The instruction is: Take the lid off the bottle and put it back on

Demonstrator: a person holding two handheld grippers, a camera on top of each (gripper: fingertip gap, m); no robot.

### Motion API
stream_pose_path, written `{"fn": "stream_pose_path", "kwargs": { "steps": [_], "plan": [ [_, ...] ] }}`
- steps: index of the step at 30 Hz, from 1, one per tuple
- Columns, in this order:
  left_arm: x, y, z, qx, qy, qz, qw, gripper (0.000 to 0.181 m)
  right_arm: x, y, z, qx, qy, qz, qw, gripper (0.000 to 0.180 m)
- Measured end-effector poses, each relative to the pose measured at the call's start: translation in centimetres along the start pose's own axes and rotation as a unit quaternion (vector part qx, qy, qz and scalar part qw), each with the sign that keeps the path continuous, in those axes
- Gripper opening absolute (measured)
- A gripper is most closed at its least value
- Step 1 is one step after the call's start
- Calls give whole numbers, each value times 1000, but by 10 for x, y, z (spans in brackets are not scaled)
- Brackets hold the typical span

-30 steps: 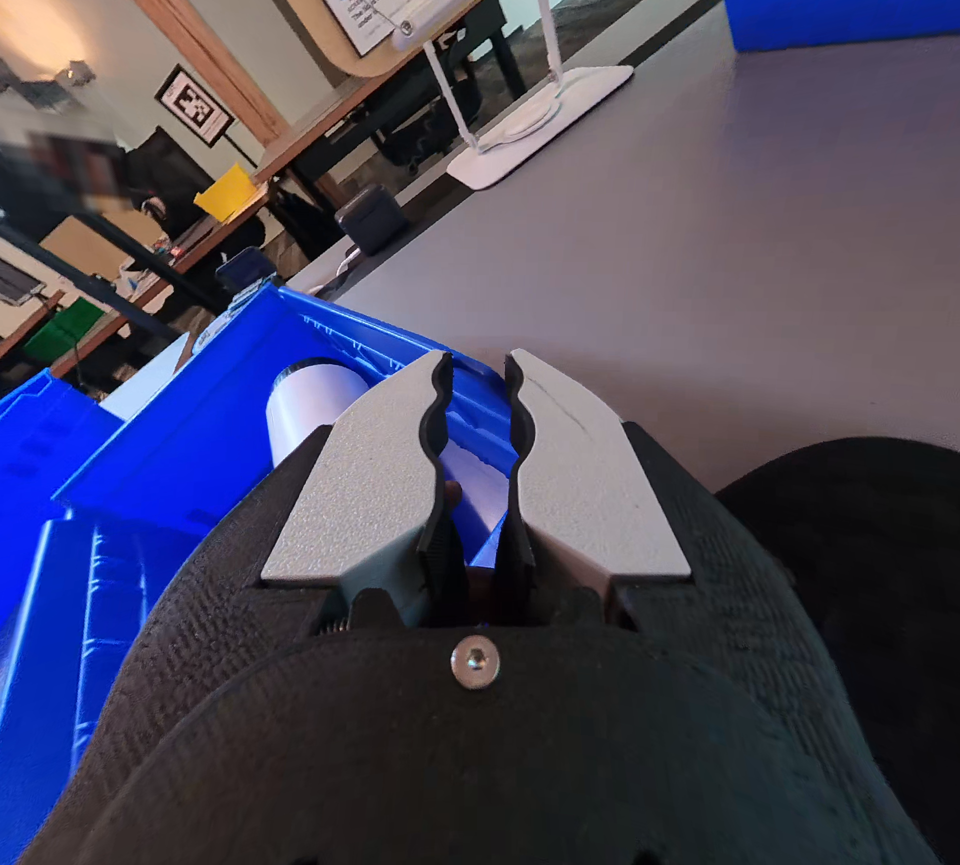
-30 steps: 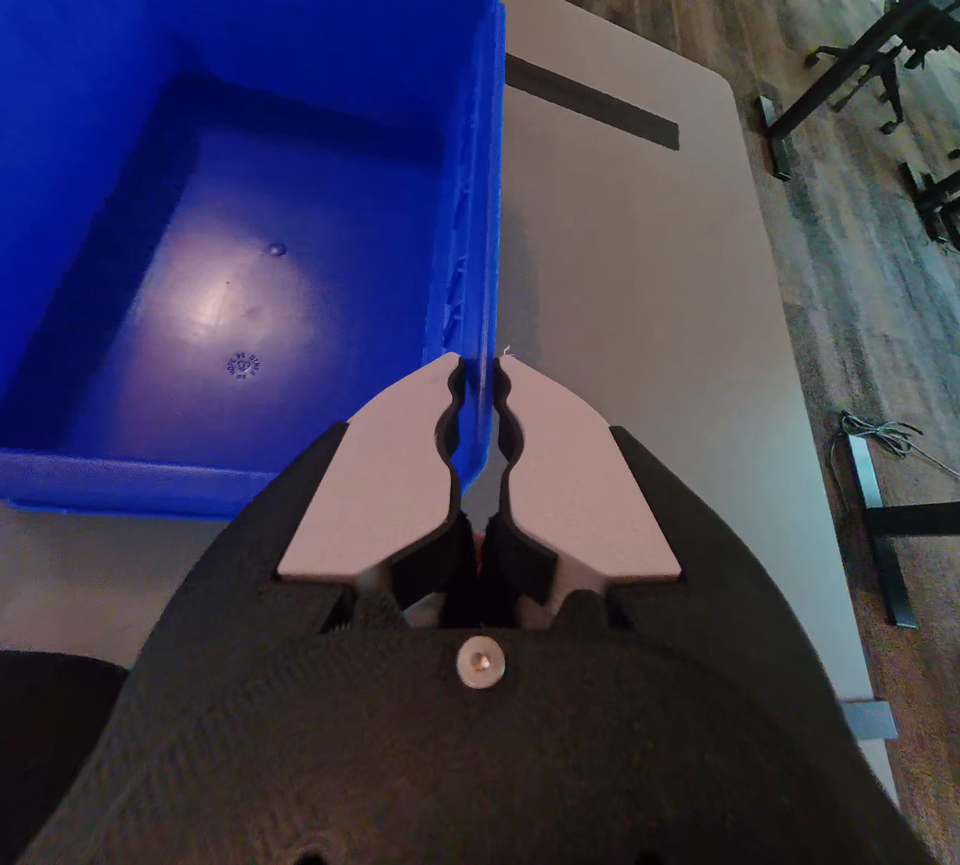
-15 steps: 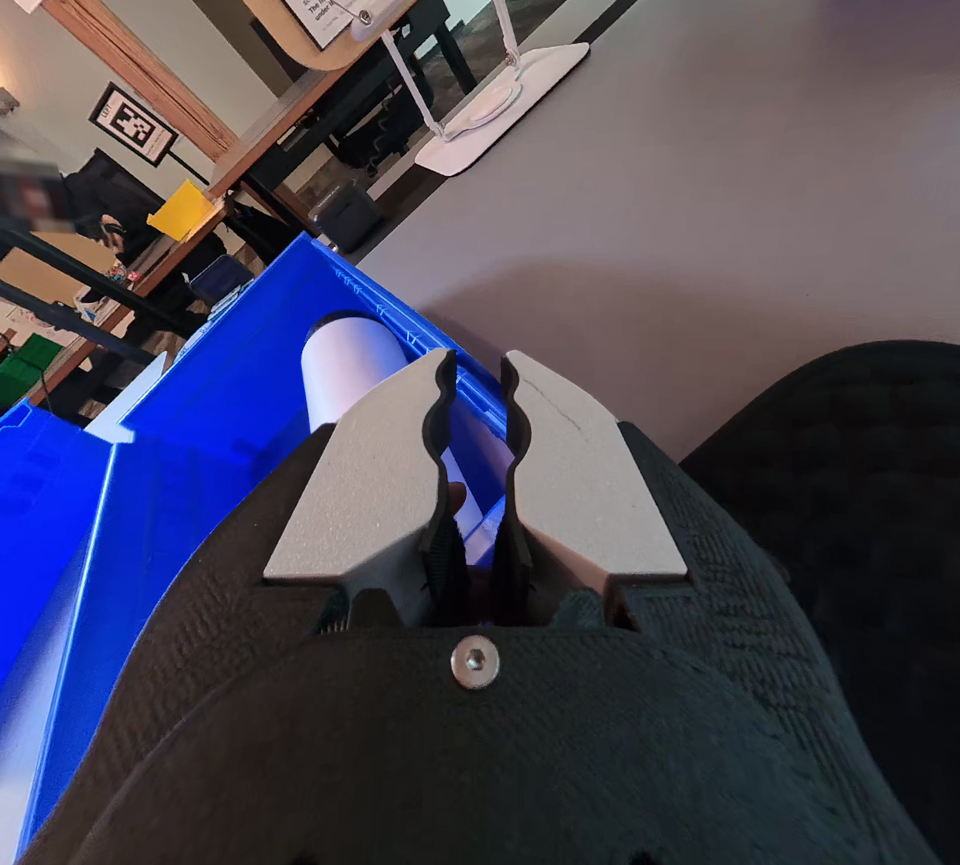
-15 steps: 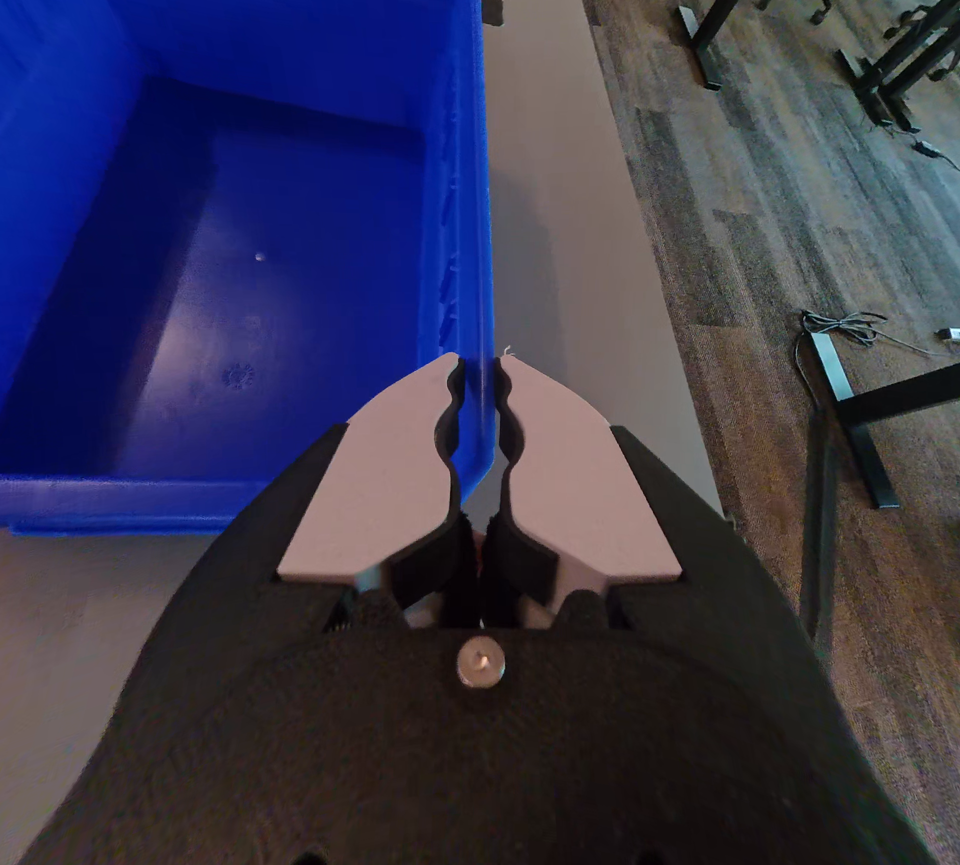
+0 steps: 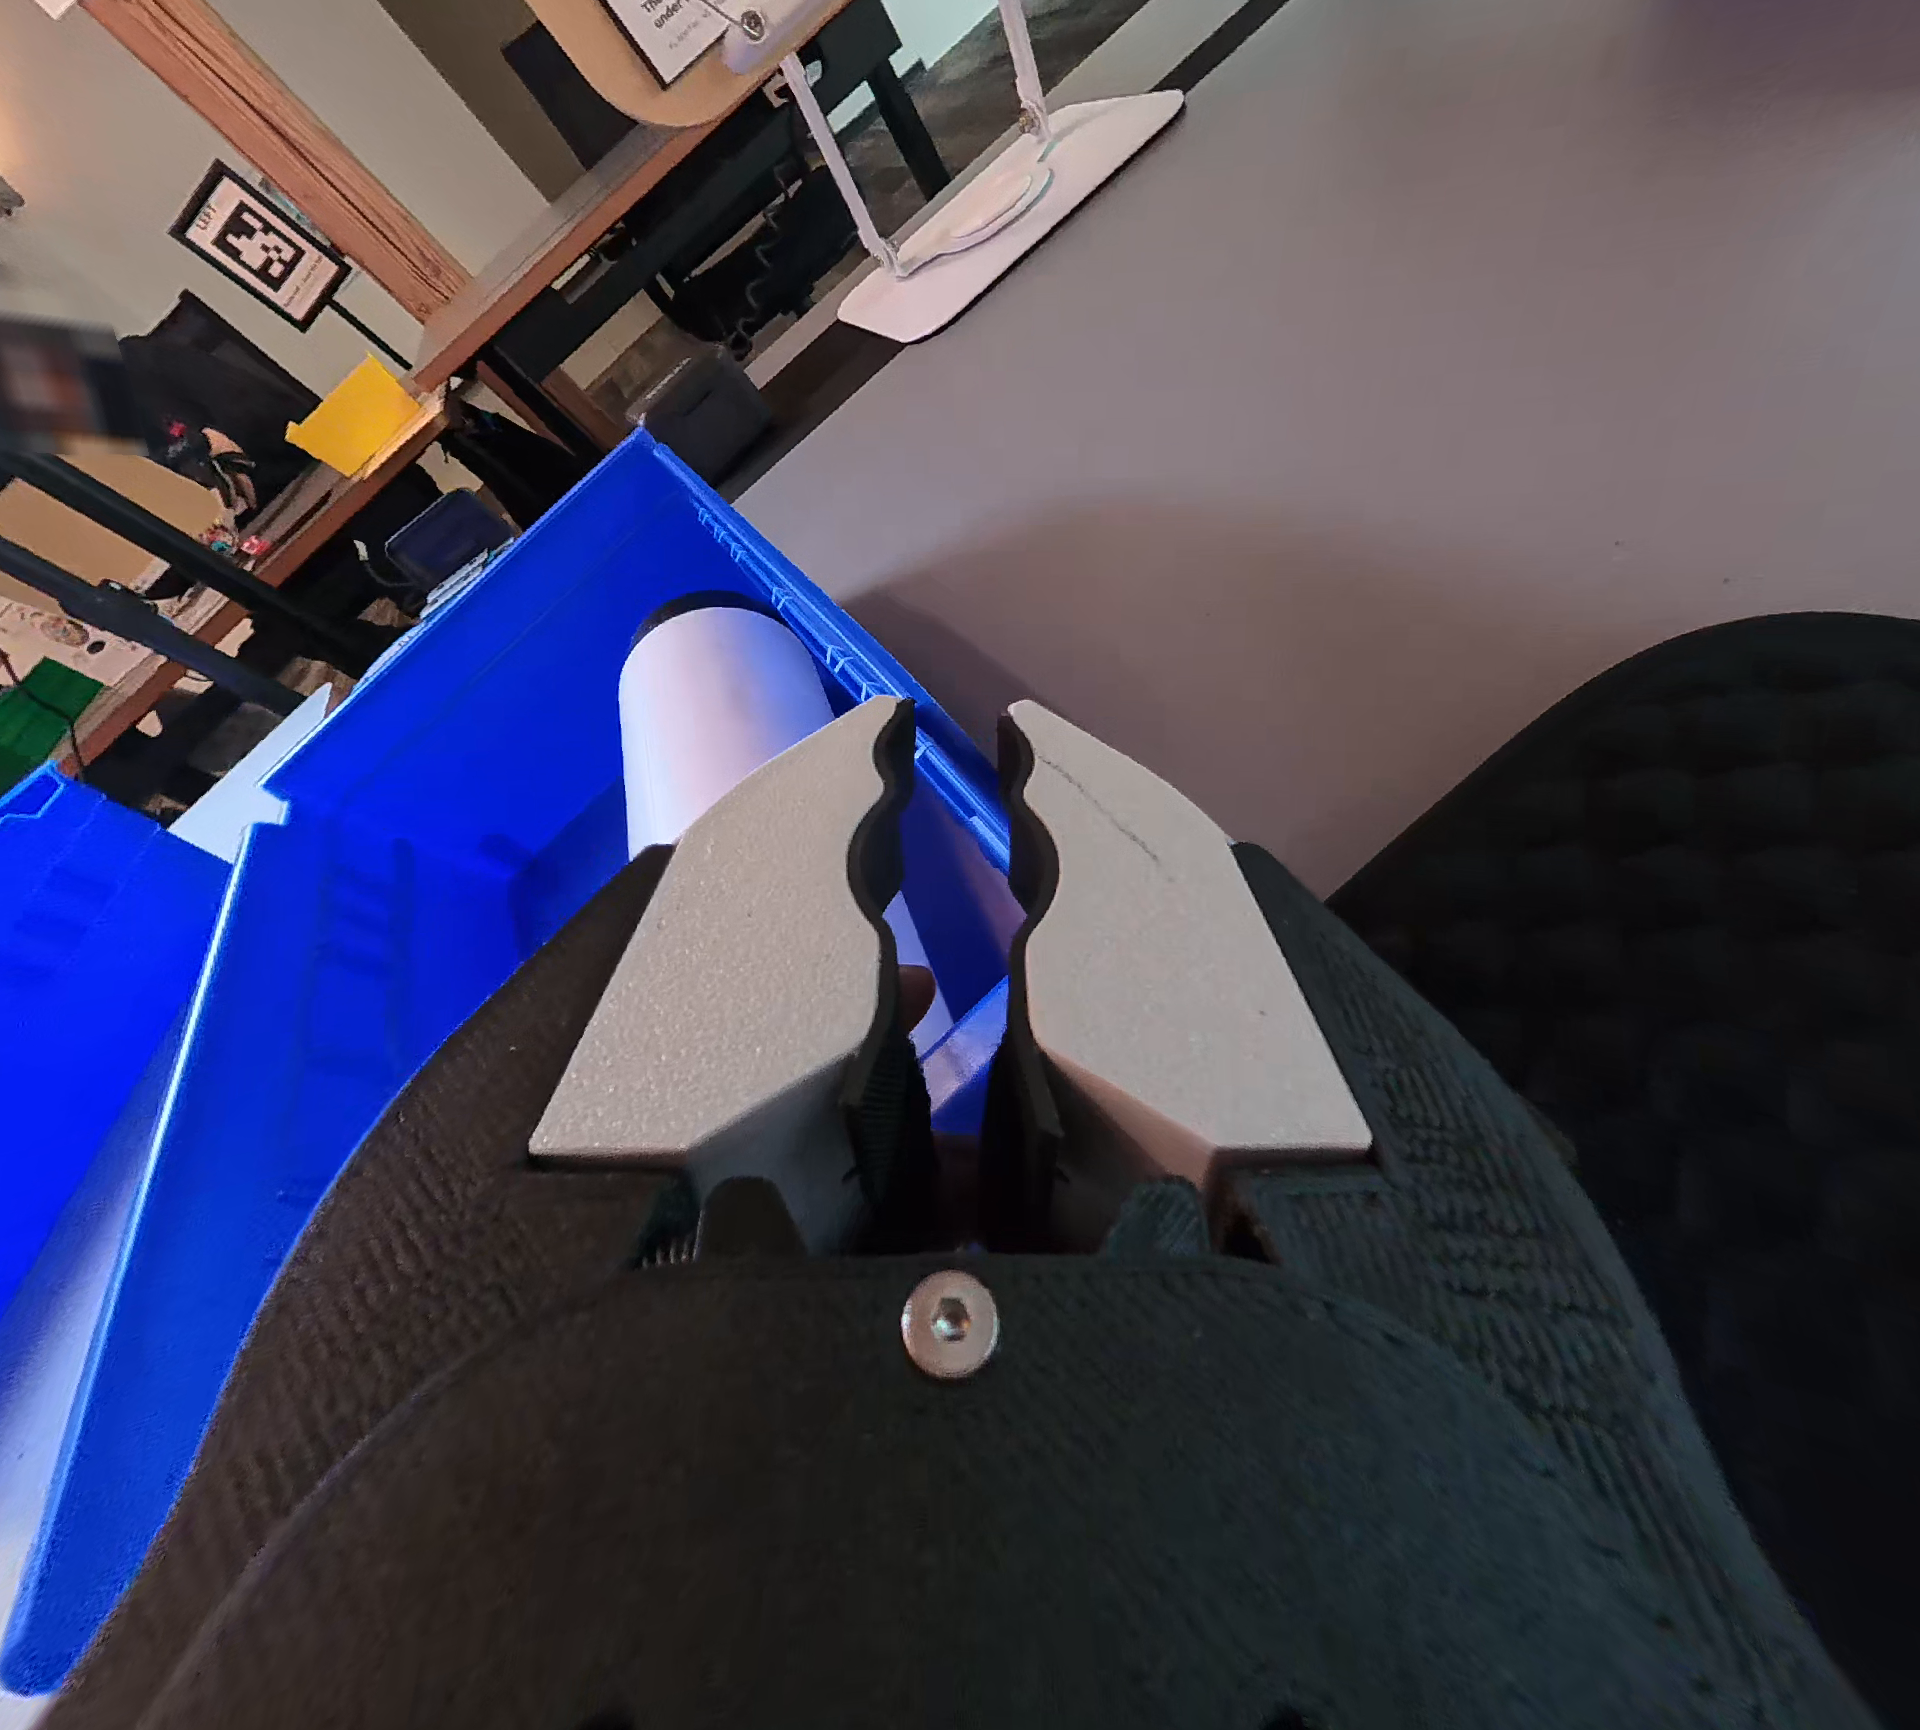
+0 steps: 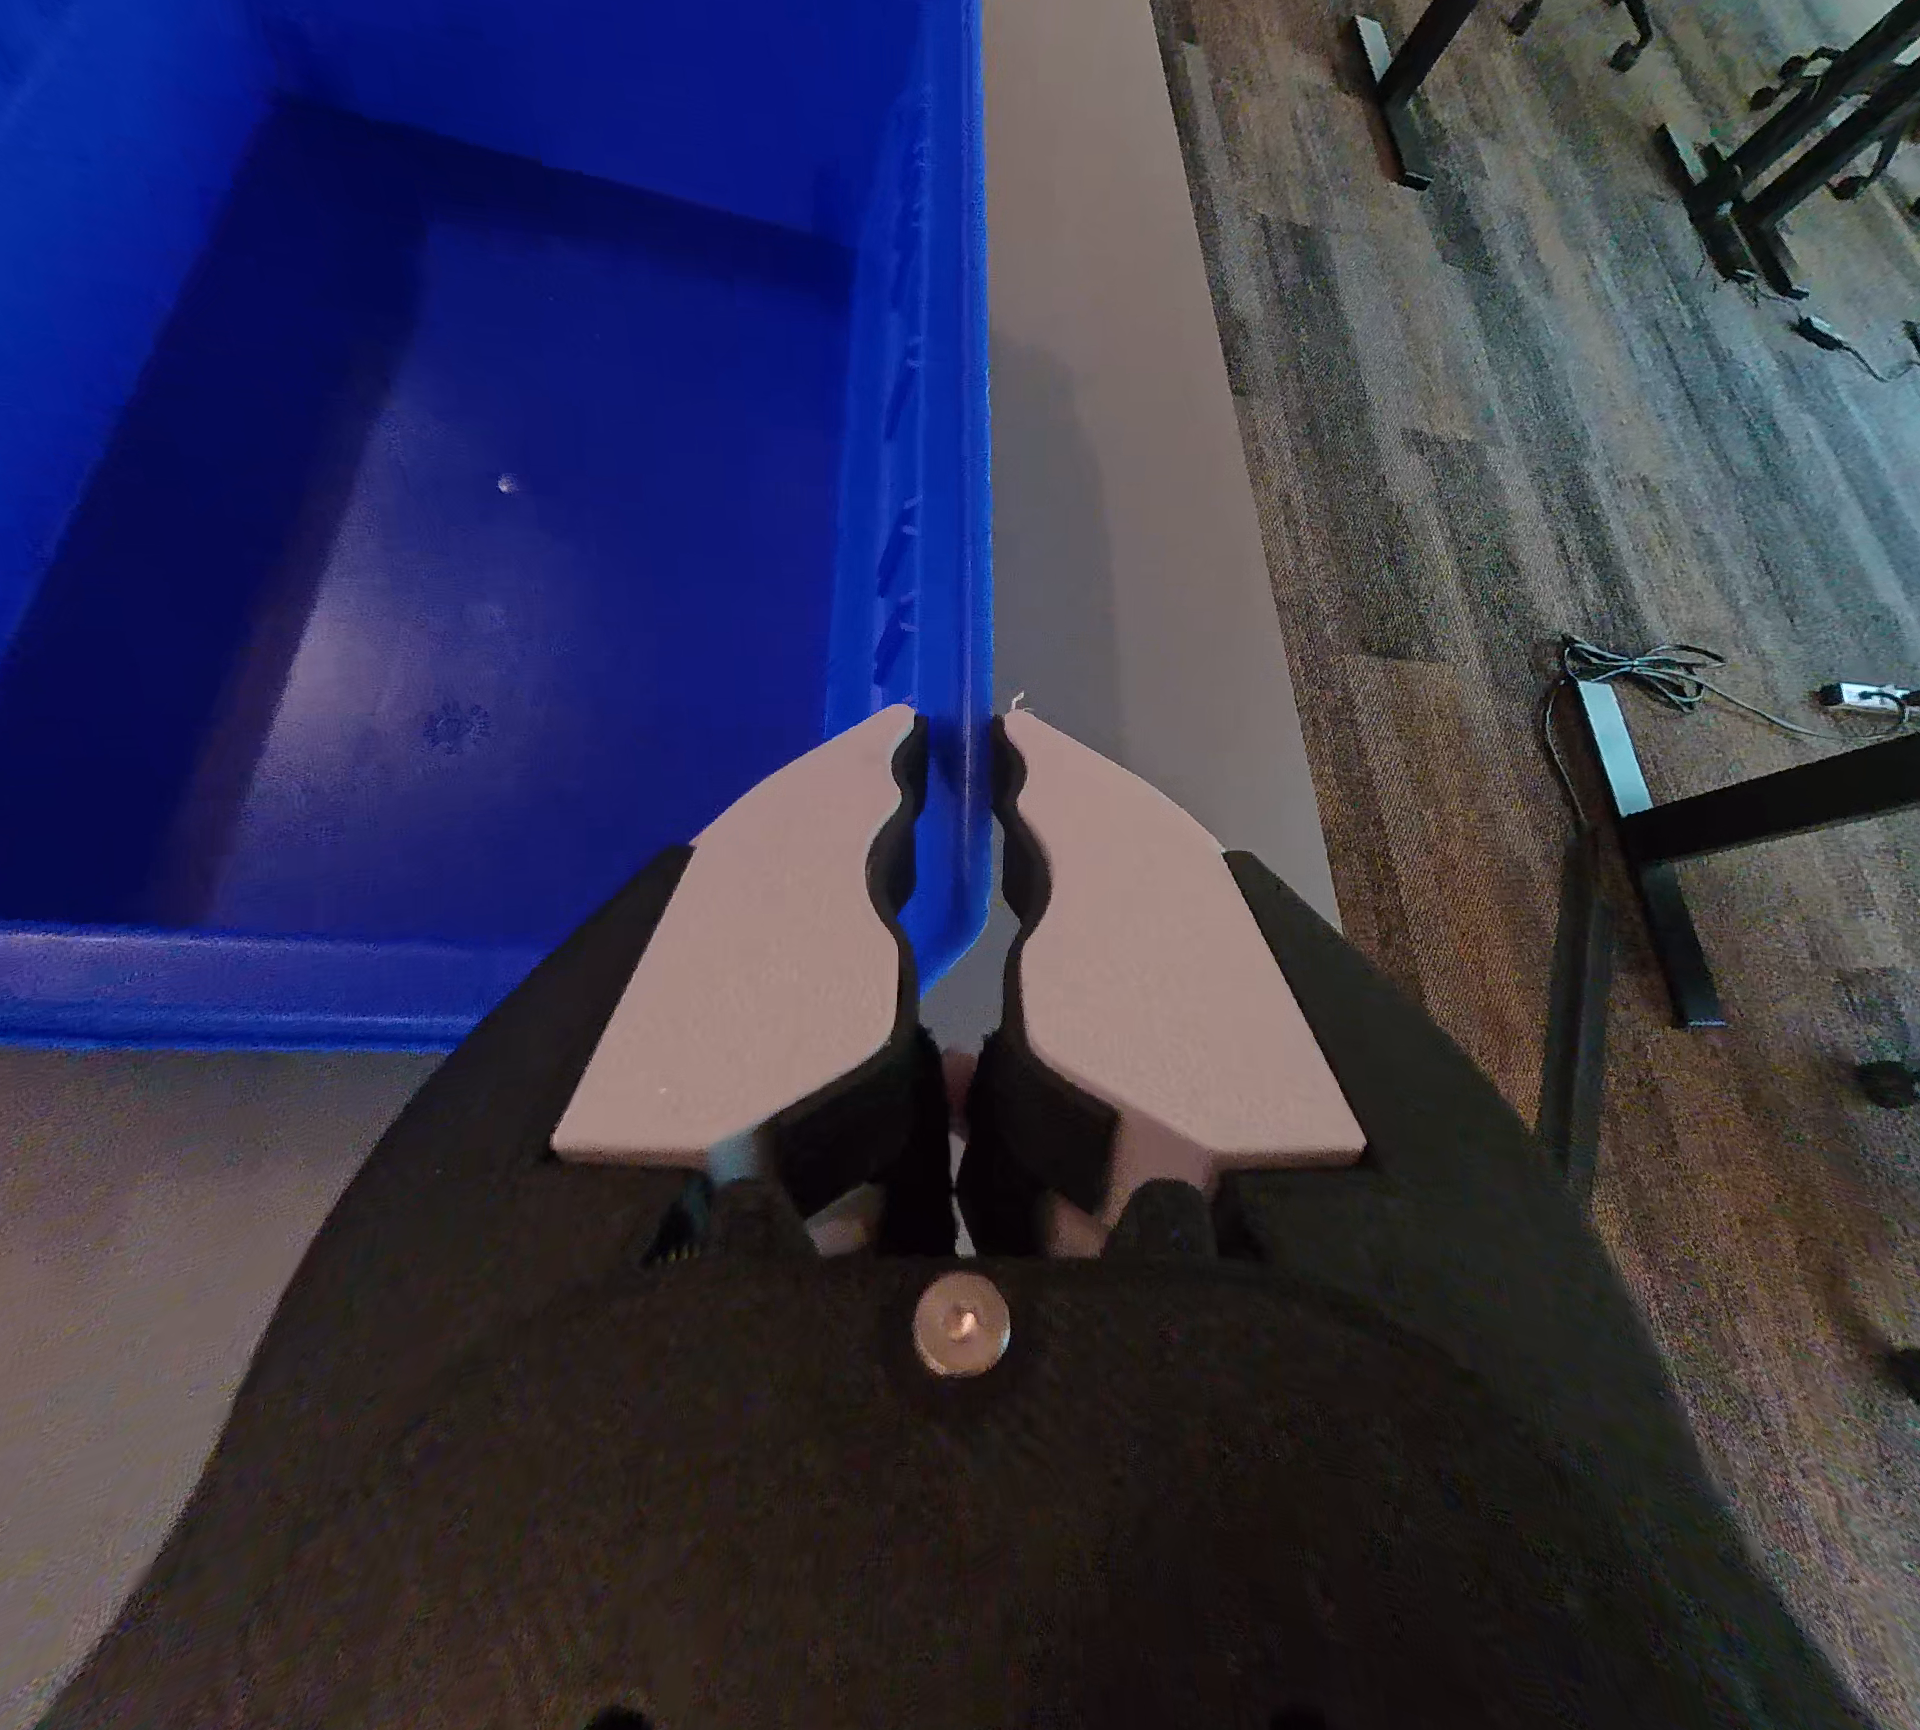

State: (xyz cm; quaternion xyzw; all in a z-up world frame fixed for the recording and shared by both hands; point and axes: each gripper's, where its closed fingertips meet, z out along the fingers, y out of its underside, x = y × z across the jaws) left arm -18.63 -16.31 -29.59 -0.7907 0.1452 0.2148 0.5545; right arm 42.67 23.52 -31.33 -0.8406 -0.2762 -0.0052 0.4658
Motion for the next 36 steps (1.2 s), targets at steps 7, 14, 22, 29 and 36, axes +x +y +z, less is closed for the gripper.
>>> {"fn": "stream_pose_path", "kwargs": {
  "steps": [7,14,22,29,36],
  "plan": [
    [-4,-16,-9,38,14,-85,996,50,-14,-71,-46,143,5,44,989,64],
    [-78,-53,-28,57,-32,-180,981,66,-158,-193,-150,402,-225,31,887,79],
    [-121,1,44,-220,58,-179,957,100,-372,-174,-137,326,-517,-51,790,82],
    [-97,62,90,-400,142,-186,886,102,-411,-137,-84,244,-527,-73,811,77],
    [-72,94,106,-487,194,-197,828,94,-404,-129,-72,241,-511,-71,822,71]
  ]
}}
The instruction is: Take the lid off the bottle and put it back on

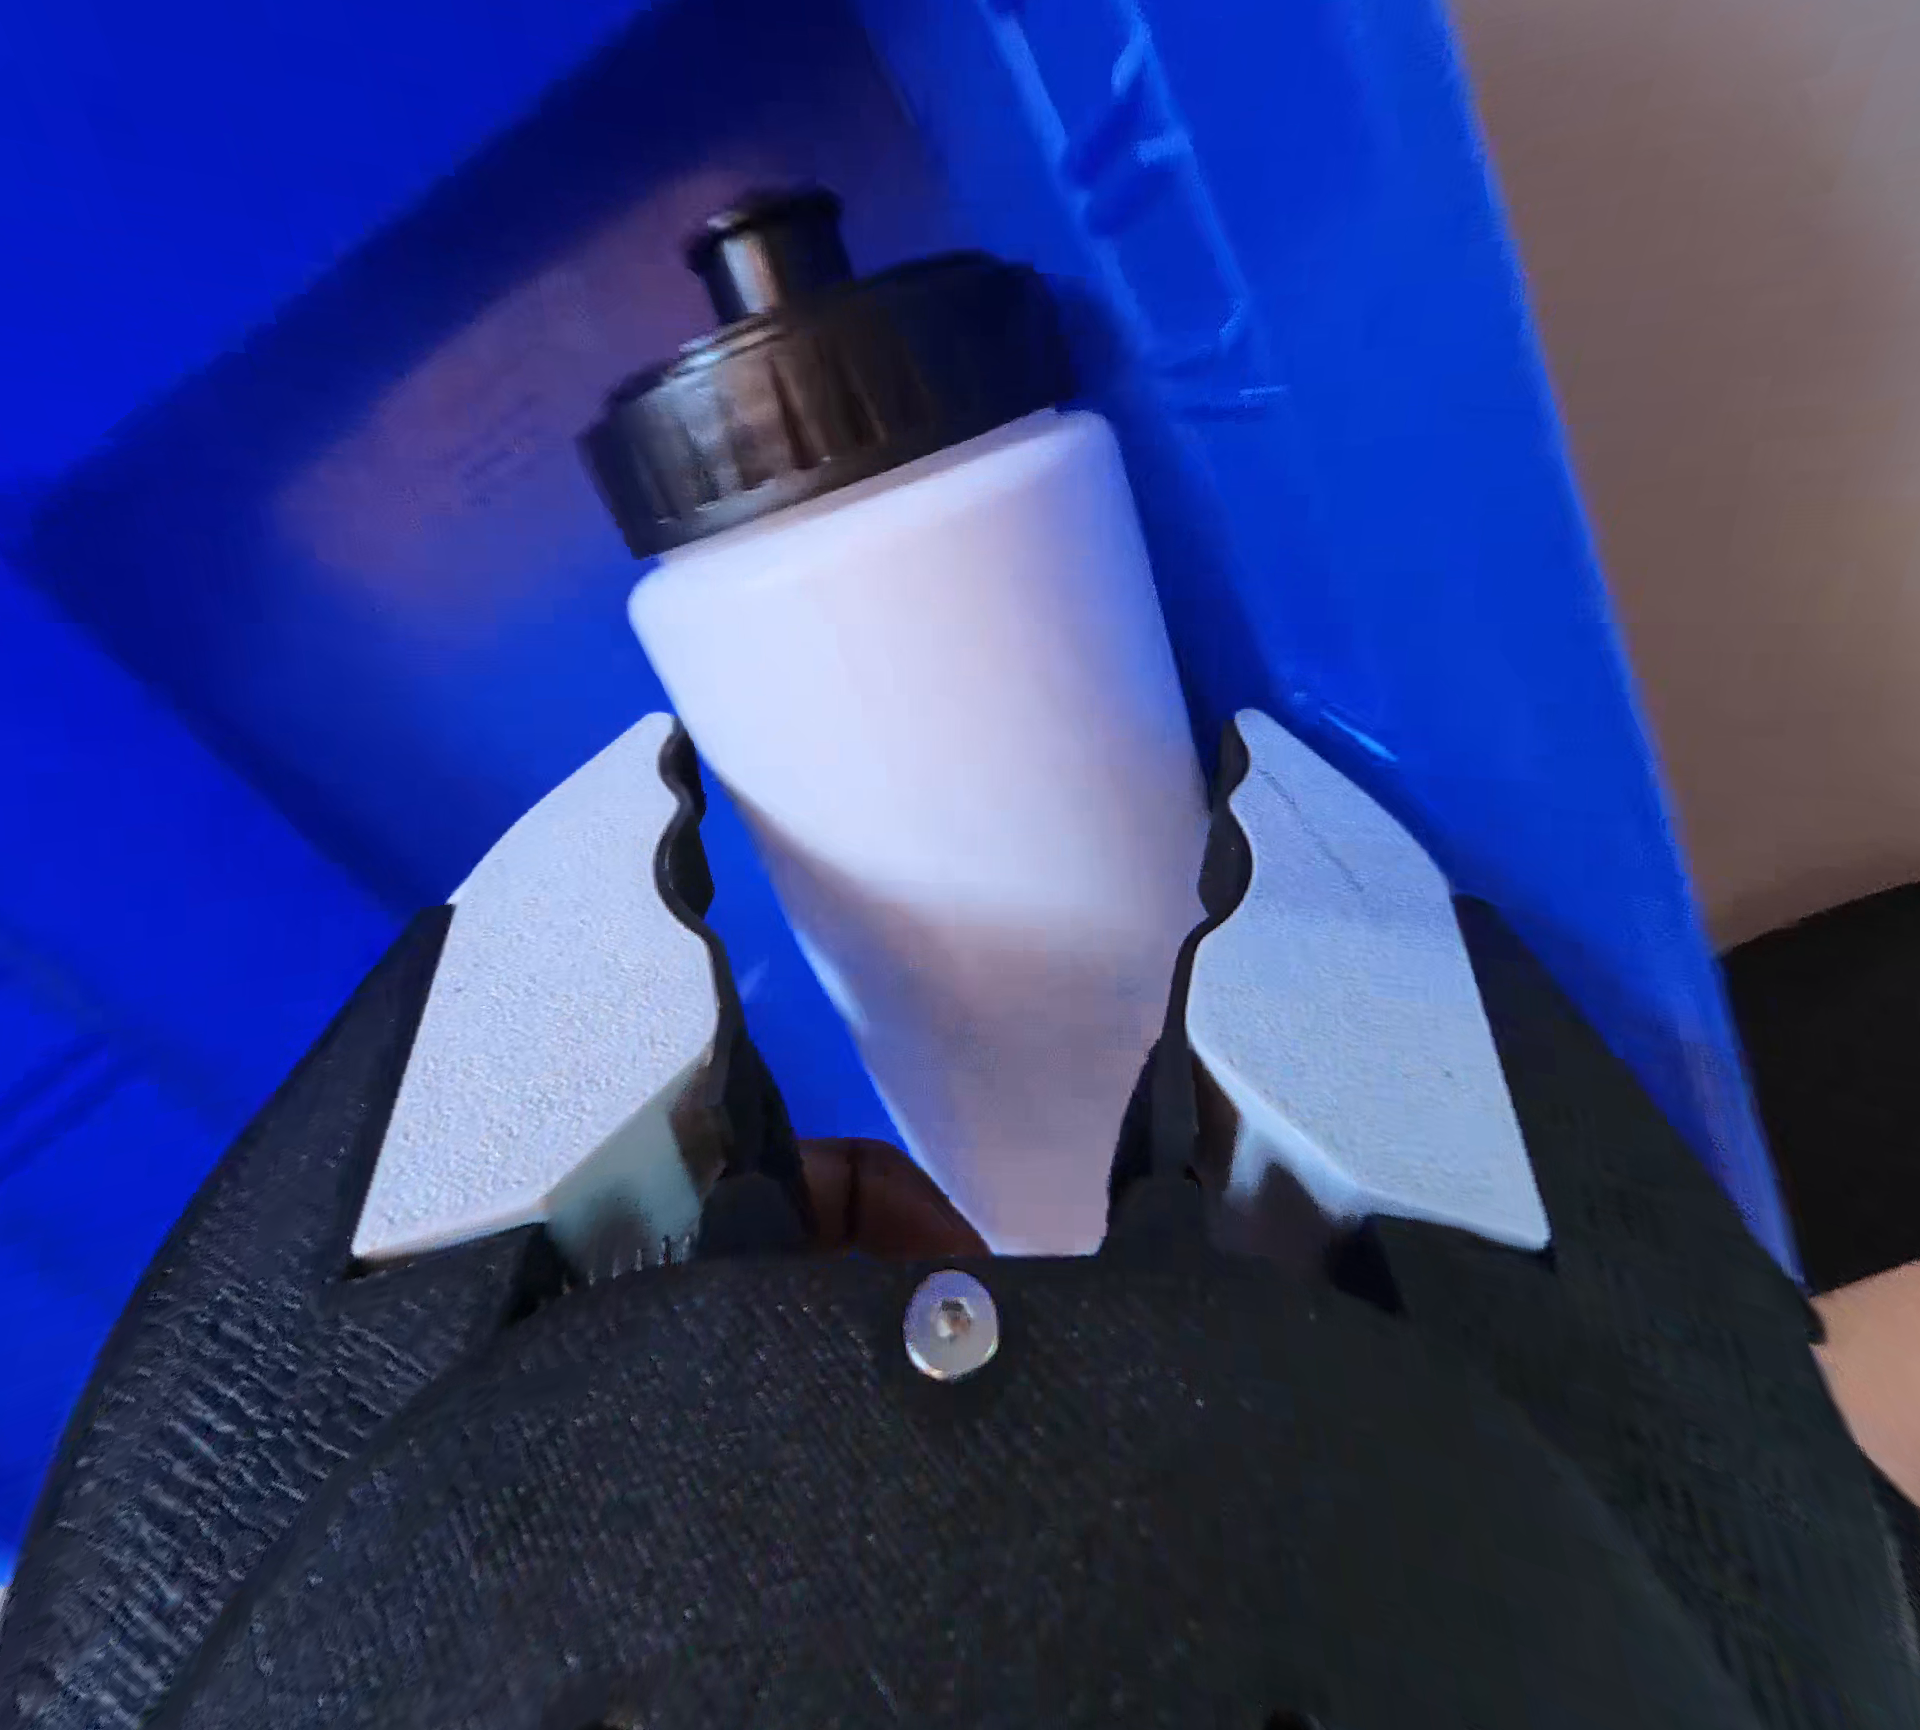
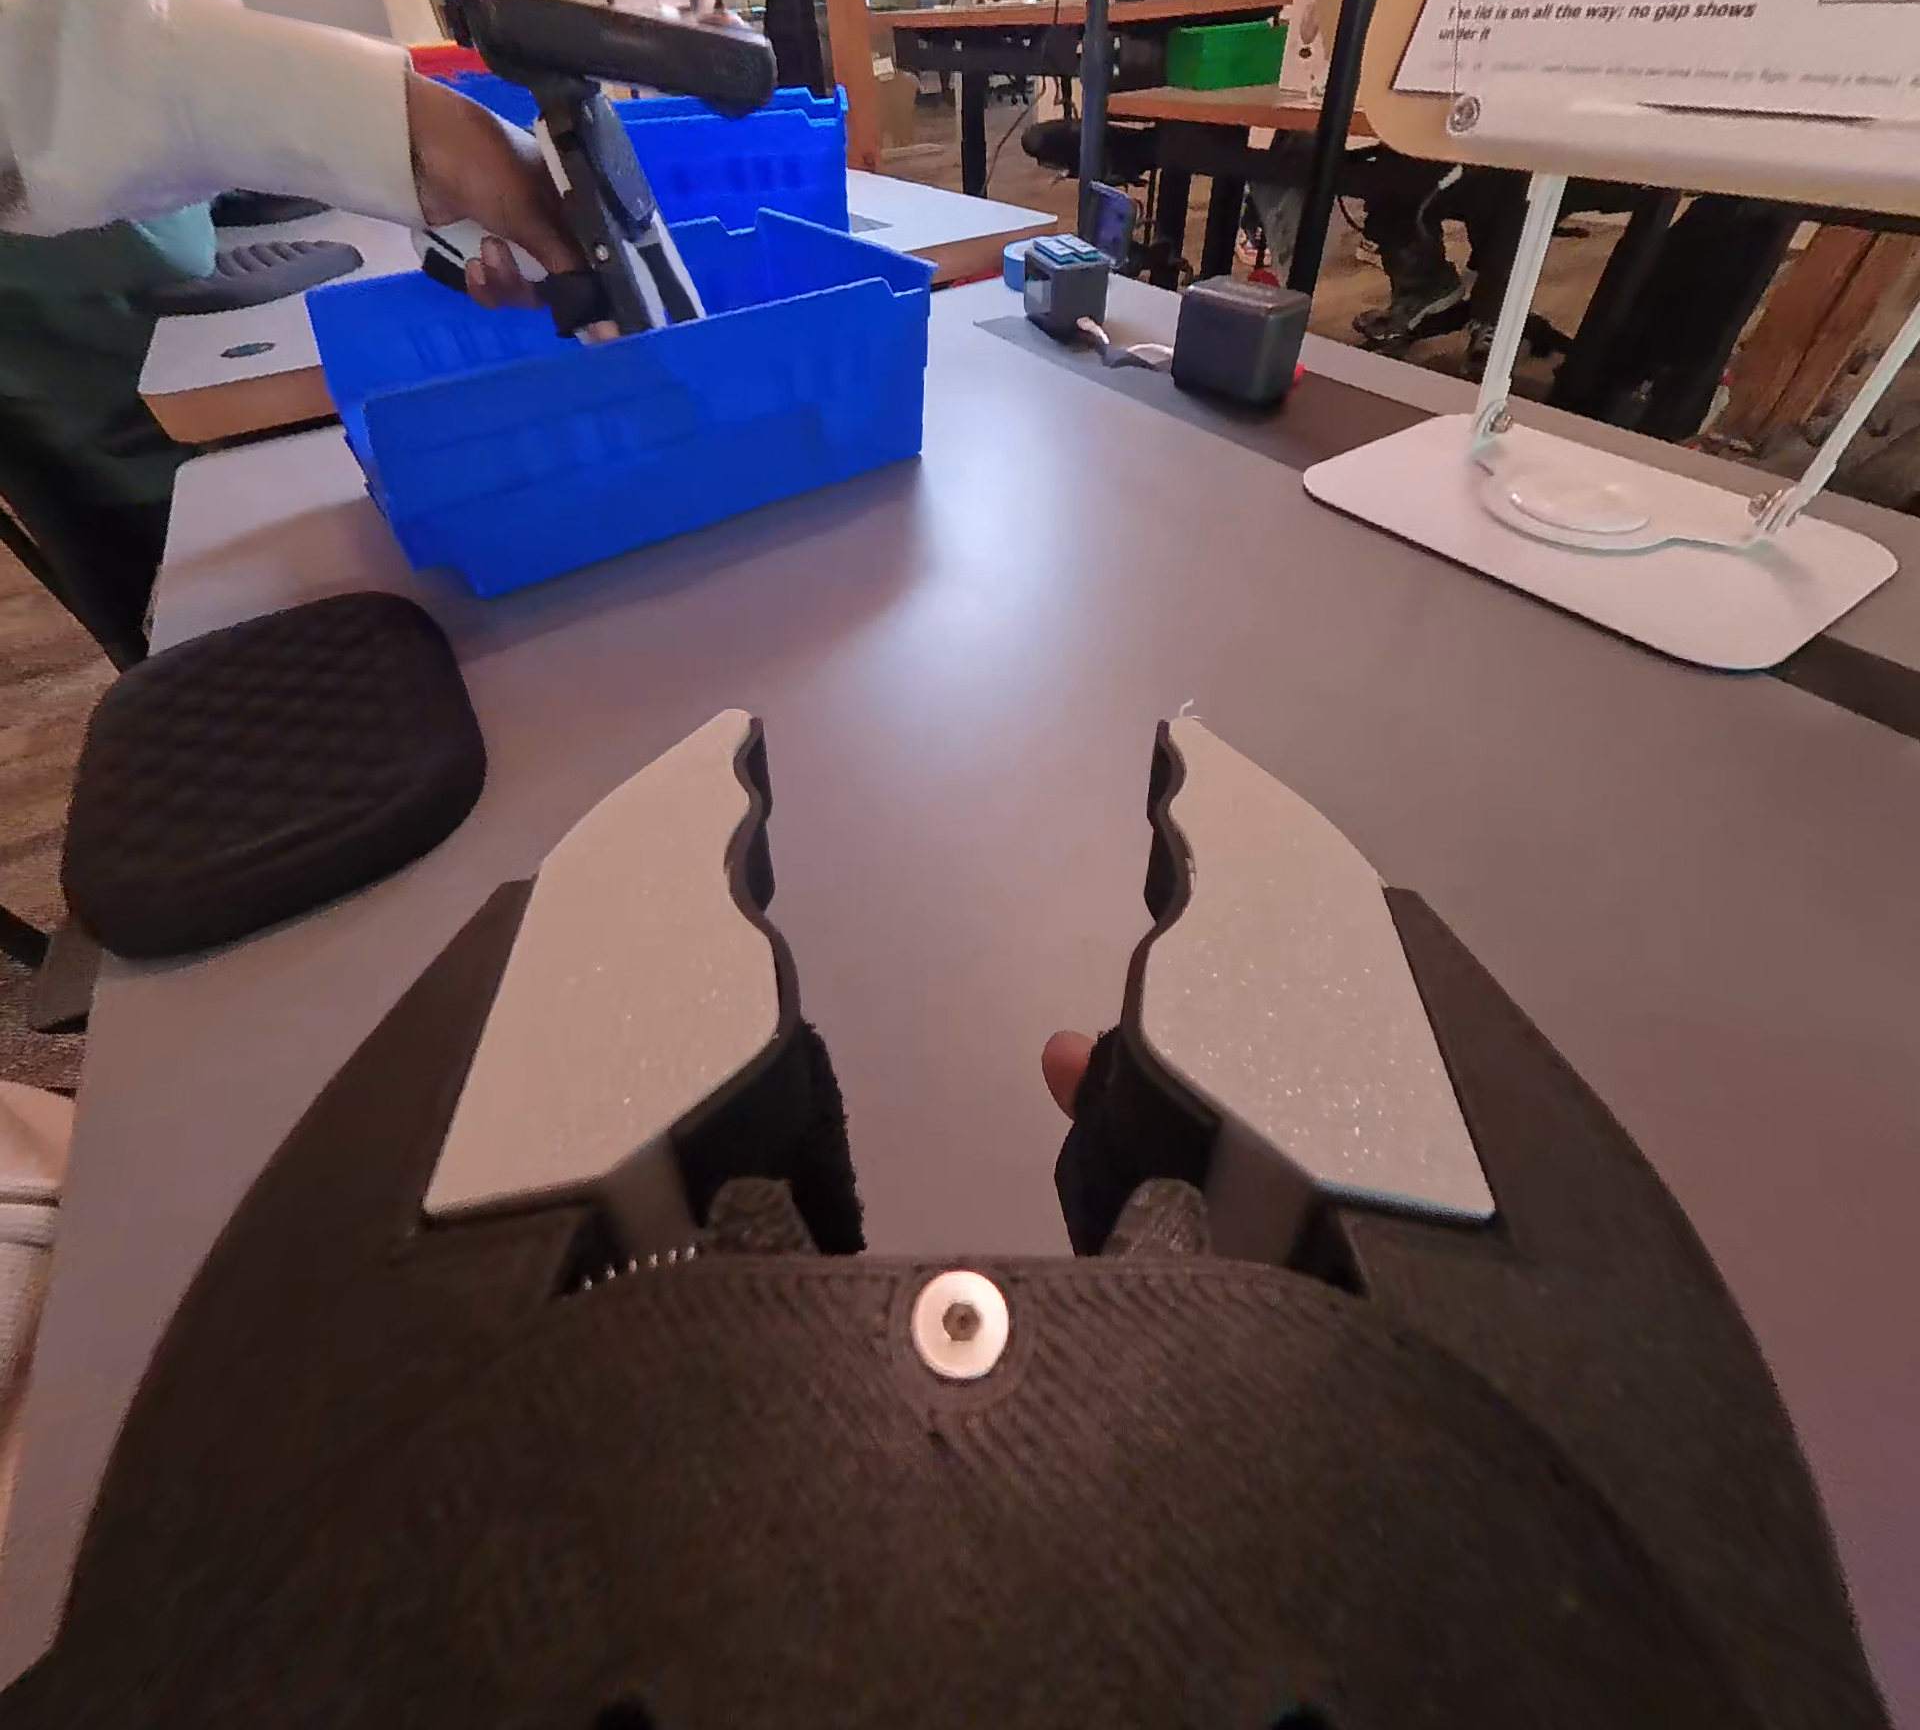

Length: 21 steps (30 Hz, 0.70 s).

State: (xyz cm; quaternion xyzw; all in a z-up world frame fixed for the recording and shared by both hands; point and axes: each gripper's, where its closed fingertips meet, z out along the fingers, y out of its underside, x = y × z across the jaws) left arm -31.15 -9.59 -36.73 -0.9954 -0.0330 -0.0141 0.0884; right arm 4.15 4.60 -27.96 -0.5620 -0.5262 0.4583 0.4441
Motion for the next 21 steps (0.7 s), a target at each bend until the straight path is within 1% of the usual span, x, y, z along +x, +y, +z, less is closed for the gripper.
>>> {"fn": "stream_pose_path", "kwargs": {
  "steps": [2,5,7,9,12,14,16,17,19,21],
  "plan": [
    [0,9,13,-31,-9,15,999,99,2,3,0,0,3,-3,1000,70],
    [-5,13,13,-33,-31,42,998,95,4,9,1,-15,4,0,1000,69],
    [-13,16,8,-23,-78,78,994,93,7,14,2,-27,13,-7,1000,68],
    [-24,13,-7,14,-135,107,985,92,6,15,2,-28,11,-12,999,68],
    [-31,-5,-52,130,-194,113,966,92,-1,13,3,-19,-8,-8,1000,66],
    [-28,-22,-100,234,-236,111,937,92,-5,10,4,-9,-20,-5,1000,65],
    [-5,-38,-156,363,-247,107,892,92,-7,8,4,-2,-28,-2,1000,64],
    [15,-45,-184,429,-234,105,866,91,-8,8,4,0,-31,2,1000,64],
    [69,-52,-233,555,-179,116,804,91,-8,8,5,3,-35,10,999,63],
    [131,-53,-261,649,-101,131,743,91,-9,6,5,10,-39,15,999,62]
  ]
}}
